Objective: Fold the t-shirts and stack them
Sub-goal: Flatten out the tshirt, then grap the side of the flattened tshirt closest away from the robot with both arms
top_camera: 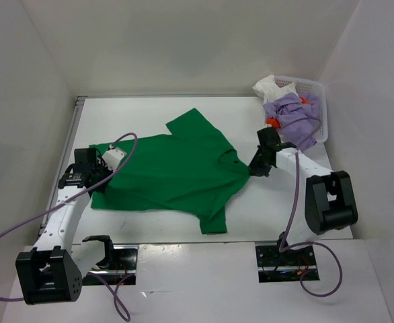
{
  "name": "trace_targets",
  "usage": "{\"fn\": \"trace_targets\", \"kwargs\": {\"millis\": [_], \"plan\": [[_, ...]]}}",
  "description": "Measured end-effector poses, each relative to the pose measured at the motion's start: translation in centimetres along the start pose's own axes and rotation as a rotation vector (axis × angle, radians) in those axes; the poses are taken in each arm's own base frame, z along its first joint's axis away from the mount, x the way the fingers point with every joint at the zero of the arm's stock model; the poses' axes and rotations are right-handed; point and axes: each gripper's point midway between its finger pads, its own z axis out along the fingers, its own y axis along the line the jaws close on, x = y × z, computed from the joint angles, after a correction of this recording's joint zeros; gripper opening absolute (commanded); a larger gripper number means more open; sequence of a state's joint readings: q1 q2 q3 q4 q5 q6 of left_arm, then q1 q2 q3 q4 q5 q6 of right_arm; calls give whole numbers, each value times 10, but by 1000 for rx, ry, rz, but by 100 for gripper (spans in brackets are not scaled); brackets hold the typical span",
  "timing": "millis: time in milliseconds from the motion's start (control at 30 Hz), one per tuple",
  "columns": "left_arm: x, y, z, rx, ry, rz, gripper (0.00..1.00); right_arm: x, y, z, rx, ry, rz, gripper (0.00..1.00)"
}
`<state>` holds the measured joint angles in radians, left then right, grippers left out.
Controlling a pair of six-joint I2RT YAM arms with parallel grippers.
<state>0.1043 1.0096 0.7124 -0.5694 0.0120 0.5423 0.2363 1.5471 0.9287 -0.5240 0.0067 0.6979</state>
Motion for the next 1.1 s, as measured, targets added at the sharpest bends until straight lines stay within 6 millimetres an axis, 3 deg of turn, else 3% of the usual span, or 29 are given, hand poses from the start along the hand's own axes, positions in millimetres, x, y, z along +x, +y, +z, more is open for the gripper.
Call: {"fn": "trace_targets", "kwargs": {"millis": [33, 100, 133, 233, 367, 467, 533, 633, 700, 767, 1100], "plan": [[0, 0, 0, 0, -1, 0, 0, -11, -12, -1, 18, -20, 37, 23], [-1, 0, -1, -2, -5, 0, 0, -23, -27, -2, 47, -43, 75, 29], [-1, 0, -1, -3, -8, 1, 0, -27, -33, -1, 64, -48, 86, 40], [-2, 0, -3, -5, -12, 3, 0, -24, -43, -1, 103, -41, 77, 61], [-3, -1, -5, -2, -23, 3, 0, -19, -44, -18, 124, -57, 42, 61], [-4, -1, -5, -1, -29, 4, 0, -8, -21, -53, 70, -106, -30, 61], [-5, -1, -6, 0, -31, 4, 0, 17, 20, -79, -51, -112, -98, 60], [-6, -1, -7, -3, -39, 5, 0, 74, 57, -94, -178, -14, -182, 60], [-7, 0, -9, -8, -49, 6, 0, 113, 59, -89, -202, 83, -203, 60], [-9, 0, -11, -13, -59, 6, 0, 138, 52, -82, -180, 165, -203, 60], [-12, -2, -15, -6, -83, 8, 0, 204, 68, -55, -131, 370, -279, 63]]}}
